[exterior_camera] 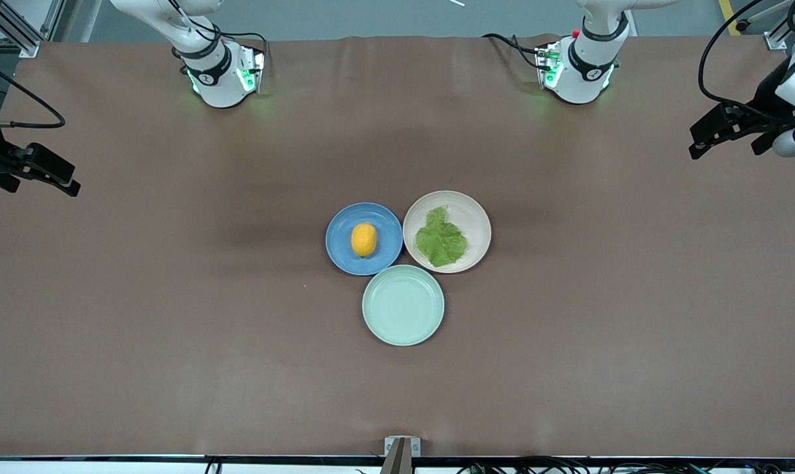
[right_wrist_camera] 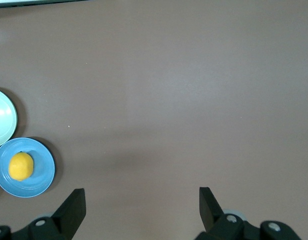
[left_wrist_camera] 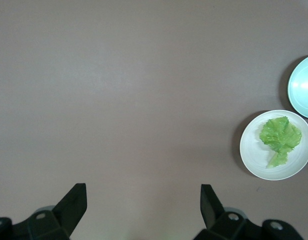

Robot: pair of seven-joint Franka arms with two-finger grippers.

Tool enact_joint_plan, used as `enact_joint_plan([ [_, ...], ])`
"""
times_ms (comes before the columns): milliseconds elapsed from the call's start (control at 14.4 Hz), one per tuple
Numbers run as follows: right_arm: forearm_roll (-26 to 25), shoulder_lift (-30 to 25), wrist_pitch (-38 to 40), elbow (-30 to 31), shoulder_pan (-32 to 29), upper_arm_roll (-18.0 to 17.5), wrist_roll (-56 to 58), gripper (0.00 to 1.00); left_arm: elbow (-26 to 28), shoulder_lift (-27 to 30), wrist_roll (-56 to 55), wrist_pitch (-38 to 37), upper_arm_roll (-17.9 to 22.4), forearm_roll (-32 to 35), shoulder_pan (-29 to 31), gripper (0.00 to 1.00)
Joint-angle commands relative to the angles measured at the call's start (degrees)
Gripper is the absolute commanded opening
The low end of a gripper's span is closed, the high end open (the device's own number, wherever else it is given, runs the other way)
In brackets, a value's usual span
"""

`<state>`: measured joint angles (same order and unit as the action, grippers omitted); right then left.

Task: Pick lemon and lettuce from plates
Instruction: 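Move the right gripper toward the lemon while the left gripper reaches the lettuce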

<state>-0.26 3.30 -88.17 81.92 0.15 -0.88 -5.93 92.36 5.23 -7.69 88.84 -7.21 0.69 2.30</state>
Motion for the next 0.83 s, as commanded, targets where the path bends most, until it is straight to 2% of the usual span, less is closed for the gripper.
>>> enact_joint_plan([
  [0, -0.8, -0.1, 0.3, -0.4, -1.1, -1.0, 0.4, 1.00, -1.6, -0.9, 1.5, -1.1, 0.0, -0.2, 0.9, 1.00],
  [209, -0.8, -0.1, 0.2, -0.4, -1.1, -1.0, 0.4, 1.00, -2.8, -2.7, 1.0, -1.0, -0.1, -0.1, 0.9, 1.00],
  [487, -0.7, 0.0, 0.3, -0.4, -0.8, -1.0, -0.1, 1.00, -3.9, -8.3, 0.8, -0.2, -0.2, -0.2, 0.3, 1.00],
  [626, -0.1, 0.0, 0.4, -0.4, -0.3, -1.5, -0.2, 1.00, -3.3, -10.9, -1.4, 1.8, -1.8, -0.4, -0.8, 1.00],
  [765, -0.7, 0.0, 0.3, -0.4, 3.4, -1.4, -0.2, 1.00, -2.6, -14.4, -6.9, 4.3, -4.1, -0.5, -2.2, 1.00],
])
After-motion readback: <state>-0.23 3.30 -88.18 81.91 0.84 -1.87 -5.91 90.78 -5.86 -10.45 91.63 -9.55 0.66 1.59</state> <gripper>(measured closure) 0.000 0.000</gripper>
